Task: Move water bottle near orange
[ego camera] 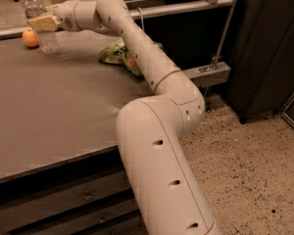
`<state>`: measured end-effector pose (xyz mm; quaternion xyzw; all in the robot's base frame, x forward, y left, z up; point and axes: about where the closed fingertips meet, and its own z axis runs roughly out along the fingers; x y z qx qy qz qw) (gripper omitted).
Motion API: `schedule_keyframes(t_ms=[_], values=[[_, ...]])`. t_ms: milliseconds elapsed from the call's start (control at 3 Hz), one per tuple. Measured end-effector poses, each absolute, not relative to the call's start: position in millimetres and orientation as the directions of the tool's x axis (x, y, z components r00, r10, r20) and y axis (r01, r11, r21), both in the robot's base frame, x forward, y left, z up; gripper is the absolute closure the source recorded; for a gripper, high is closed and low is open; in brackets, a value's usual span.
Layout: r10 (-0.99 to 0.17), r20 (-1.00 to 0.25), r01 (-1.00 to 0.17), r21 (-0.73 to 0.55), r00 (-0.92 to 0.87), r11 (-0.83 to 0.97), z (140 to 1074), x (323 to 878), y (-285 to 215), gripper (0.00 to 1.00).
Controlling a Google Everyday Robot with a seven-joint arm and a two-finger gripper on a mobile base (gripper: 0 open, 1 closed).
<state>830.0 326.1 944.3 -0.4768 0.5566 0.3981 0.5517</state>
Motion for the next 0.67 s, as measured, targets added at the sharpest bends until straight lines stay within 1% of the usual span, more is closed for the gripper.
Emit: schedule_keyframes(t_ms=[333, 667], values=[[-0.096, -0.994, -0.969, -0.082, 0.061, 0.233, 943.8, 833.9, 325.4, 1.00], [-0.104, -0.993, -0.970, -0.078, 0.055, 0.232, 942.7, 836.2, 325.8, 0.82]])
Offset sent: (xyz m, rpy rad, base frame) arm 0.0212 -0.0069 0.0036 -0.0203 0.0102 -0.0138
